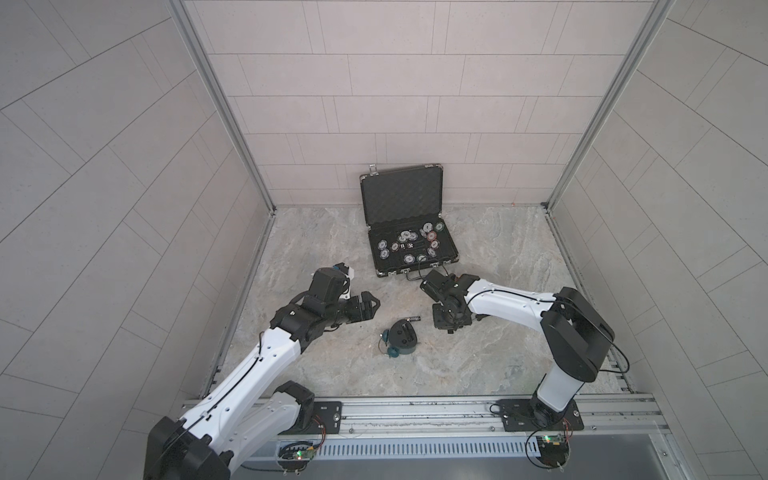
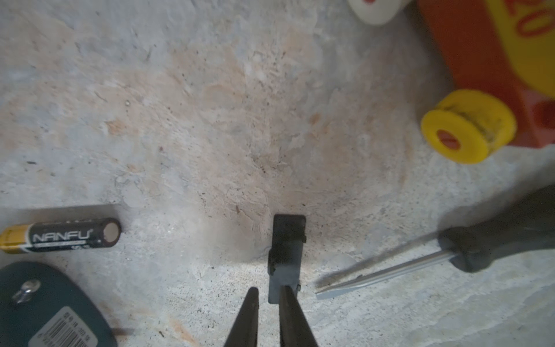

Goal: Remove the battery from the alarm
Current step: Pick up the cover from the center of the board.

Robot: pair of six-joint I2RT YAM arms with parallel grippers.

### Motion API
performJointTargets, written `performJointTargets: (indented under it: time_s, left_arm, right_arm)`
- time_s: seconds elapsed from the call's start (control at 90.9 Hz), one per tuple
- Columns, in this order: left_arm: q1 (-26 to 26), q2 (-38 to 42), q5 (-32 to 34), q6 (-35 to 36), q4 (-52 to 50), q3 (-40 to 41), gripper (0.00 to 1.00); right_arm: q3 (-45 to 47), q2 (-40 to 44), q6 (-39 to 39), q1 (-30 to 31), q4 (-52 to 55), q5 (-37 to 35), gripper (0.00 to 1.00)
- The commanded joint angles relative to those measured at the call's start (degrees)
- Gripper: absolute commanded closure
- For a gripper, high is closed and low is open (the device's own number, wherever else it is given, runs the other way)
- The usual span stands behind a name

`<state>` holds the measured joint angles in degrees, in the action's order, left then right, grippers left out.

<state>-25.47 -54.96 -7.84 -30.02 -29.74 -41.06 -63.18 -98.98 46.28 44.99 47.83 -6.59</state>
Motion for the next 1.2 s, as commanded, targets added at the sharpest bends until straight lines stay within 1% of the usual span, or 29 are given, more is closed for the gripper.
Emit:
performJointTargets:
  time_s: [0.0, 0.165, 0.396, 0.572, 0.715, 0.748, 0.77, 0.814, 0.847, 0.891, 0.902, 0.924, 0.98, 1.079, 1.112, 1.189]
  left_arm:
    - [0.21, -0.52, 0.34, 1.21, 0.86, 0.99, 0.19]
    - [0.19, -0.41, 0.19, 1.76, 0.82, 0.91, 0.19]
    - [0.23, -0.35, 0.36, 2.21, 0.73, 0.88, 0.19]
    - [0.2, -0.34, -0.05, 2.76, 0.77, 0.63, 0.19]
    - [0.24, -0.08, -0.28, 3.21, 0.76, 0.23, 0.19]
    - [0.24, -0.04, -0.85, 3.28, 1.19, 0.19, 0.19]
    - [0.22, -0.06, -1.5, 3.34, 1.64, 0.19, 0.19]
    - [0.25, 0.13, -3.02, 3.43, 3.02, 0.21, 0.19]
    - [0.24, 0.16, -4.78, 3.25, 4.36, 0.38, 0.19]
    - [0.24, 0.04, -8.05, 2.82, 7.28, 0.84, 0.19]
    - [0.25, -0.01, -10.33, 2.66, 7.28, 0.91, 0.19]
    - [0.25, -0.07, -12.59, 2.33, 9.03, 1.29, 0.19]
    - [0.24, -0.26, -17.59, 0.92, 13.25, 2.02, 0.2]
    - [0.2, -1.36, -24.3, -3.71, 20.85, 2.28, 0.2]
    - [0.24, -2.07, -26.09, -5.52, 22.86, 1.91, 0.2]
    - [0.18, -4.18, -30.83, -9.55, 26.95, 0.48, 0.21]
  right_arm:
    - [-1.41, -1.46, 0.58, 0.1, 1.41, -1.56, 0.82]
    - [-2.75, -4.06, 0.47, 0.01, 1.91, -2.22, 0.82]
    - [-2.89, -5.53, 0.19, -0.1, 1.65, -1.85, 0.84]
    - [-2.88, -4.98, -0.9, -0.19, 1.52, -1.13, 0.94]
    - [-1.58, -0.34, -3.73, -0.7, -0.79, -0.69, 0.97]
    - [-0.88, 1.56, -5.44, -1.1, -1.7, 0.38, 0.97]
    - [-0.43, 3.06, -7.0, -1.3, -2.9, 1.72, 0.99]
    - [0.53, 5.94, -11.48, -1.62, -4.85, 3.84, 1.0]
    - [1.46, 8.77, -14.89, -1.84, -6.69, 7.49, 1.0]
    - [3.11, 12.38, -21.41, -2.11, -9.71, 12.13, 1.0]
    - [3.52, 13.71, -22.64, -2.2, -10.22, 12.92, 1.0]
    - [4.32, 15.88, -25.43, -2.37, -11.65, 15.31, 1.0]
    - [5.97, 20.2, -30.58, -2.75, -14.32, 19.38, 1.0]
    - [6.44, 24.91, -40.94, -3.24, -16.01, 27.65, 1.0]
    - [6.53, 25.88, -44.32, -3.2, -16.22, 28.9, 1.0]
    - [7.1, 27.56, -49.35, -3.11, -16.98, 28.84, 1.0]
